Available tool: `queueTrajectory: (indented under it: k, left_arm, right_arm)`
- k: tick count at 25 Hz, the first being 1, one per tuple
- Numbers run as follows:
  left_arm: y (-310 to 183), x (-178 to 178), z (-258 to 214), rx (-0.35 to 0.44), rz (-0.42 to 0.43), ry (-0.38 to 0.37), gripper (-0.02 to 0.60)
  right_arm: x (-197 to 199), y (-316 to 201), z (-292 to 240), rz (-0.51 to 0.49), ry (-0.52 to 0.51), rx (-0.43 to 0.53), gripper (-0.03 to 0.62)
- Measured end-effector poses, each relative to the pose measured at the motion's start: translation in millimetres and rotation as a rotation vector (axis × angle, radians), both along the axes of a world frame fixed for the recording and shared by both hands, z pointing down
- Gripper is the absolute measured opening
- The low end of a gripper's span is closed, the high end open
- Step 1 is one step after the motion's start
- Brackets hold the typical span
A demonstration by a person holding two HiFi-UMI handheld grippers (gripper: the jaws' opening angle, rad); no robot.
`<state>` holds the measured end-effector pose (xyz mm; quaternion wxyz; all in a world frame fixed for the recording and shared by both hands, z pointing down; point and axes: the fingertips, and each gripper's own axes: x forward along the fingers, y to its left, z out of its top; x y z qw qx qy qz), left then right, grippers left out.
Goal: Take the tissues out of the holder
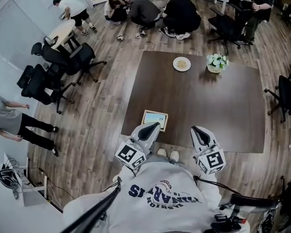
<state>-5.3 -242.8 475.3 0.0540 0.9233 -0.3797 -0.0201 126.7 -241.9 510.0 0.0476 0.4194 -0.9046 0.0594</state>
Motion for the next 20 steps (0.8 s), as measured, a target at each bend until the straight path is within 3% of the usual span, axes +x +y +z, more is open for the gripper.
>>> queueTrajectory:
  k: [8, 11, 15, 20]
  left_arm:
    - [-8, -18, -3, -0.008, -0.024, 0.017, 0.005]
    - [-6, -33, -7, 0.001, -0.046, 0.031, 0.005]
    - [-4, -58, -13, 0.009, -0.093, 0.048, 0.005]
    - [-5, -84, -7, 0.014, -0.148, 0.065, 0.005]
  right_arm:
    - [-36, -16, 16, -0.084, 0.063, -0.024, 0.012]
    - [-65, -29, 41, -0.174, 0.17, -0.034, 0.022]
    - [-112, -48, 83, -0.326, 0.346, -0.047, 0.083]
    - [-158, -70, 169, -0.485, 0.593, -0.076, 0.102]
